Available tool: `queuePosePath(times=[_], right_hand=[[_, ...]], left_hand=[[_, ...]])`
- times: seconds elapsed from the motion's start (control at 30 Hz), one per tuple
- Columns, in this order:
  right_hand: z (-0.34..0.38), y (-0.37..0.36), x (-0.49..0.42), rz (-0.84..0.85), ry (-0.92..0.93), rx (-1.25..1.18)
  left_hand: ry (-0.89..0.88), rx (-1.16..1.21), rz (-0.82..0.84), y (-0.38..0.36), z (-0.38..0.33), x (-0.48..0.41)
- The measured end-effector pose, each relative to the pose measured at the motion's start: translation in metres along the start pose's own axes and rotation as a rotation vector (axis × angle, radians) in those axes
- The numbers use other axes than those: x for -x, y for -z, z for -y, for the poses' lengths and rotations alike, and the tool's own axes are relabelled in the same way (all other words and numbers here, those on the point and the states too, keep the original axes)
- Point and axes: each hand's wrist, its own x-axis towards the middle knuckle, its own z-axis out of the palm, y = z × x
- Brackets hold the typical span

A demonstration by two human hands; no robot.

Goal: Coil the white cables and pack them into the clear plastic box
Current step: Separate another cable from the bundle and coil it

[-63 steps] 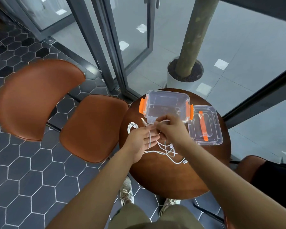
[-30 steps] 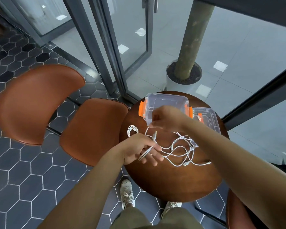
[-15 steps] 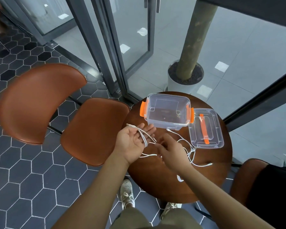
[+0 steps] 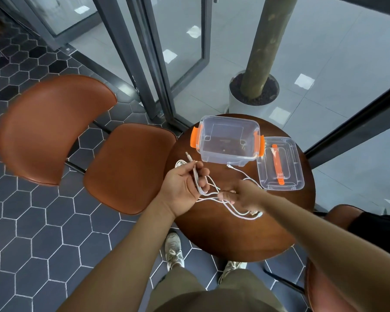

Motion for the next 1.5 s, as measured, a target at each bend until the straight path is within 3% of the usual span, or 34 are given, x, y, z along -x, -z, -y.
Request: queuePosePath(times=[0.13, 0.27, 0.43, 0.67, 0.9, 1.07, 1.3, 1.5], right_hand=[[0.009, 0.026, -0.013, 0.000, -0.010, 0.132], [0.045, 0.047, -0.026, -0.066, 0.103, 0.194], [0.084, 0.063, -0.022, -0.048, 0.096, 0.117], [0.099, 0.050, 0.012, -0.331, 0.045, 0.029], [0.084, 0.010, 0.026, -0.429, -0.017, -0.015], [0.071, -0.008, 0.037, -0.442, 0.016, -0.077], [0.057, -0.031, 0.046, -0.453, 0.103, -0.103], [0.041, -0.035, 0.044, -0.176, 0.105, -0.148]], left_hand=[[0.135, -0.184, 0.140, 0.004, -0.004, 0.007], [0.325, -0.515, 0.247, 0.005, -0.003, 0.007], [0.440, -0.771, 0.240, 0.009, -0.007, 0.006], [0.139, -0.502, 0.019, 0.016, 0.008, -0.001], [0.048, -0.136, -0.043, 0.011, 0.016, -0.012], [-0.049, 0.128, -0.082, 0.013, 0.010, -0.018], [-0.117, 0.145, -0.079, 0.010, 0.005, -0.020], [-0.105, 0.148, -0.003, 0.003, 0.007, -0.008]])
